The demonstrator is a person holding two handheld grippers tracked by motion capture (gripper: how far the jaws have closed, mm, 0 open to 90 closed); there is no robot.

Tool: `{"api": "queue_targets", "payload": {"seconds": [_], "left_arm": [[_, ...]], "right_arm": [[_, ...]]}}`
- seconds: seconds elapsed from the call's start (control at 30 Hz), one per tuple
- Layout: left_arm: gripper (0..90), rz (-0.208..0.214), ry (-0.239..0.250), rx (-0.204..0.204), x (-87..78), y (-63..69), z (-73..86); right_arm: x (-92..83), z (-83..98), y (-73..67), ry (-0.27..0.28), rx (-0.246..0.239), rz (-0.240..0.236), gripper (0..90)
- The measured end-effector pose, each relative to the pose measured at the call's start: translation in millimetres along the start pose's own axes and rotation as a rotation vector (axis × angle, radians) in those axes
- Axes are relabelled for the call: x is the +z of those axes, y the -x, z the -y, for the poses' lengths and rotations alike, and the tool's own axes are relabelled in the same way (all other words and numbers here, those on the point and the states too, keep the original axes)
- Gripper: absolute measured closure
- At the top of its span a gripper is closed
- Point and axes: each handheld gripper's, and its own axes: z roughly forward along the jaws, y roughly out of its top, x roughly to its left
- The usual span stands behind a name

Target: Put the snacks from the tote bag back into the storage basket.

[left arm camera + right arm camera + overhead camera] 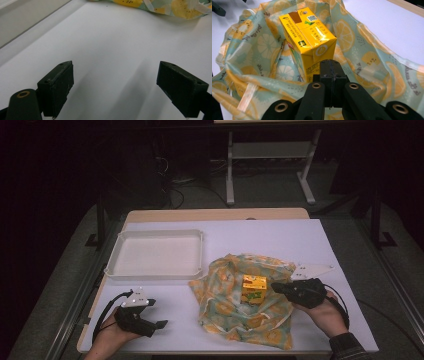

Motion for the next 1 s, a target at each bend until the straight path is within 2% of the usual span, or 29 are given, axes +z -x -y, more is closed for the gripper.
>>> {"api": "queue_targets", "payload": {"seconds": [0.5,1.0], "left_arm": [[13.7,0.001,0.002,-0.008,0.5,0.5,0.3],[13.7,-0.002,0.001,-0.006,-0.1,-0.6,1.0]], "right_arm": [[12.4,-7.4,5.4,-0.001,0.001,-0.022,89.4],[24.1,-17.1,13.0,0.005,0.009,-0.020,89.4]]}}
